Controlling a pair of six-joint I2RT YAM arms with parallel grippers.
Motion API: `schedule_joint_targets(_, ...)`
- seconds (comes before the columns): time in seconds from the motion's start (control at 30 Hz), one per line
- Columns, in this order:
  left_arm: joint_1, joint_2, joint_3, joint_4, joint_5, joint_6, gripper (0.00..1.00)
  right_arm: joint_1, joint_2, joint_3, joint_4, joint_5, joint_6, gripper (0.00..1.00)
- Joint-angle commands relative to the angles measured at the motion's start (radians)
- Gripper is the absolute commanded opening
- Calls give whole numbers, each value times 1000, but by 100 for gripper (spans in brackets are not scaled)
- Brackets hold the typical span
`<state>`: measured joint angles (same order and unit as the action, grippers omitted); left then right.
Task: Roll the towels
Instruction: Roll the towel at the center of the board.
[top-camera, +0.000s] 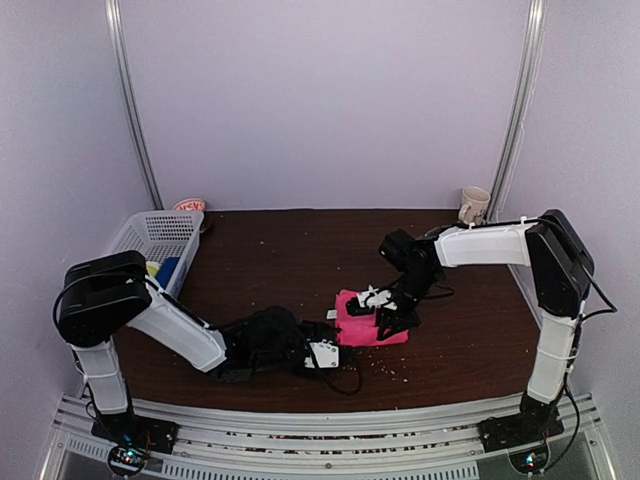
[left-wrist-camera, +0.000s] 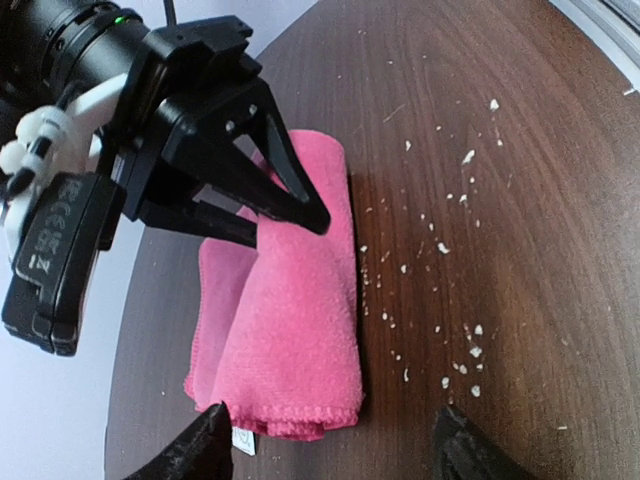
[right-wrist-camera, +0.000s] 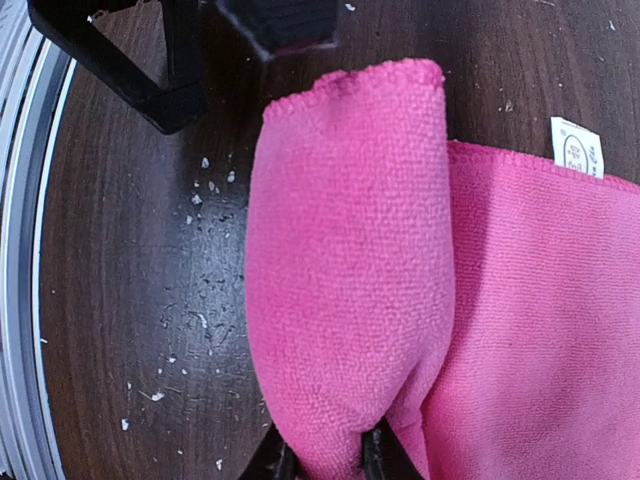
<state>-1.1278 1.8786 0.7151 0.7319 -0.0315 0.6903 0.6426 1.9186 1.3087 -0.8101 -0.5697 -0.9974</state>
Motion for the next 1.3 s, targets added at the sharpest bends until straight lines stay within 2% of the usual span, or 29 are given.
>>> schedule_joint_targets(0.0,-21,27,32,109,-42,56,70,-3,41,14,-103,-15,0,20)
schedule_joint_targets(0.17,-38,46,48,129,-75,96,71,-4,48,27,-122,-25,-11,20)
schedule_joint_targets(0.37,-38,92,99,80,-113,117,70,-4,50,32,-134,-32,-20,20)
schedule_joint_targets(0.77,-38,148,167,-64,-115,141,56,-10,52,38,-150,-39,-35,20)
schedule_joint_targets(1.0,-38,148,180,-96,-103,115,26,-15,52,40,-150,-36,-37,21)
schedule_joint_targets(1.17,-38,143,200,-155,-68,82,3,-18,25,32,-136,-25,-34,28)
schedule_joint_targets(1.27,-36,135,215,-222,-21,41,0,-25,-14,18,-112,-11,-25,36)
